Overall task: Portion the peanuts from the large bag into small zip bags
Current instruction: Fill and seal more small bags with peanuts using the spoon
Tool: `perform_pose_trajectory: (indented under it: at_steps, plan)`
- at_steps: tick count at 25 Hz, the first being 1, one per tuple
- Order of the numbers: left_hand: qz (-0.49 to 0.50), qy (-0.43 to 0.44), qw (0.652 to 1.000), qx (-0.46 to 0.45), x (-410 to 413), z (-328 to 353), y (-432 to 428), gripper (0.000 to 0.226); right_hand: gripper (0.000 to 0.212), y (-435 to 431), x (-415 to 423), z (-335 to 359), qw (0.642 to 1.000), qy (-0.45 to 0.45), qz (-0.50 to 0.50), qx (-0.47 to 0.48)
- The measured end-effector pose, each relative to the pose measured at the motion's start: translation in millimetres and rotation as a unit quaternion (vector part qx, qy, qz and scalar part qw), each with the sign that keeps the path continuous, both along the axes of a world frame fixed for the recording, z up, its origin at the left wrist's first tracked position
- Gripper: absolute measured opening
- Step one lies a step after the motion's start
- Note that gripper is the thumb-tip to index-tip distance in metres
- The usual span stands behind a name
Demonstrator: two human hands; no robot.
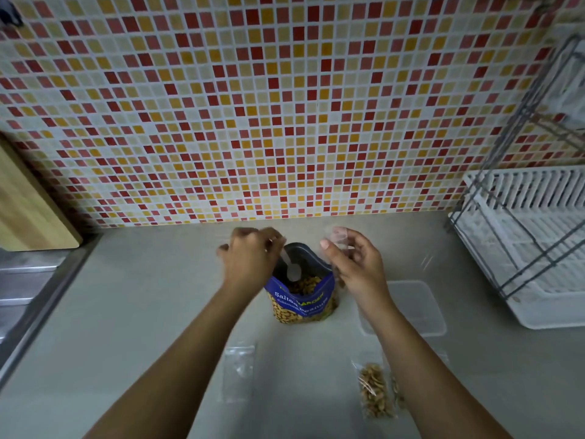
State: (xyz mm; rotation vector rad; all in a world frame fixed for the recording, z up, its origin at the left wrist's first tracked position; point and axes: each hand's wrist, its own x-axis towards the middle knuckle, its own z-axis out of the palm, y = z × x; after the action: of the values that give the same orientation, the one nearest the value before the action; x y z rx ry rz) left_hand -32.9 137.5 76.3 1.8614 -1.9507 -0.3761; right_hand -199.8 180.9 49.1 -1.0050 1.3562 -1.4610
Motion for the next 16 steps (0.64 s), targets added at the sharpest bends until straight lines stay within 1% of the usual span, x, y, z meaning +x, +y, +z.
perform_pose_trajectory:
  at_steps: [1, 3, 5, 6, 7, 8, 9, 11, 13, 16]
  plan:
    - [-0.001, -0.027, 1.000, 0.009, -7.2, -6.4, 3.7, 0.025, 0.046, 0.4, -0.5, -1.2, 1.000, -0.005, 0.004, -0.002]
    - [-0.003, -0.053, 0.999, 0.008, -19.0, -6.9, 10.1, 0.026, 0.046, 0.7, 0.4, -4.5, 1.000, -0.011, 0.013, -0.006]
    - [-0.041, -0.130, 0.990, -0.024, -28.6, -4.8, 15.9, 0.027, 0.044, 1.8, 2.5, -6.9, 1.000, -0.017, 0.019, -0.008]
    - [-0.061, -0.169, 0.983, -0.027, -32.4, -4.5, 18.4, 0.028, 0.043, 1.9, 2.7, -8.3, 1.000, -0.018, 0.019, -0.008]
    - [-0.066, -0.178, 0.982, -0.009, -34.9, -5.4, 20.1, 0.028, 0.043, 2.1, 2.4, -9.4, 1.000, -0.019, 0.021, -0.006]
    - [-0.052, -0.155, 0.986, 0.030, -36.2, -7.2, 21.4, 0.028, 0.043, 2.7, 2.3, -10.3, 0.999, -0.023, 0.024, -0.004]
    - [-0.027, -0.108, 0.991, 0.072, -36.1, -10.0, 21.8, 0.027, 0.042, 3.9, 2.4, -10.3, 0.999, -0.030, 0.029, -0.002]
    - [0.019, -0.018, 0.993, 0.116, -30.5, -17.1, 18.8, 0.027, 0.039, 5.7, 2.8, -10.9, 0.999, -0.040, 0.032, -0.003]
    - [0.050, 0.048, 0.990, 0.123, -22.5, -23.3, 13.5, 0.026, 0.038, 5.9, 2.4, -11.0, 0.999, -0.033, 0.031, 0.002]
    - [0.069, 0.165, 0.979, 0.096, -14.0, -25.1, 11.7, 0.025, 0.043, 5.0, 1.5, -12.3, 0.999, -0.027, 0.034, 0.013]
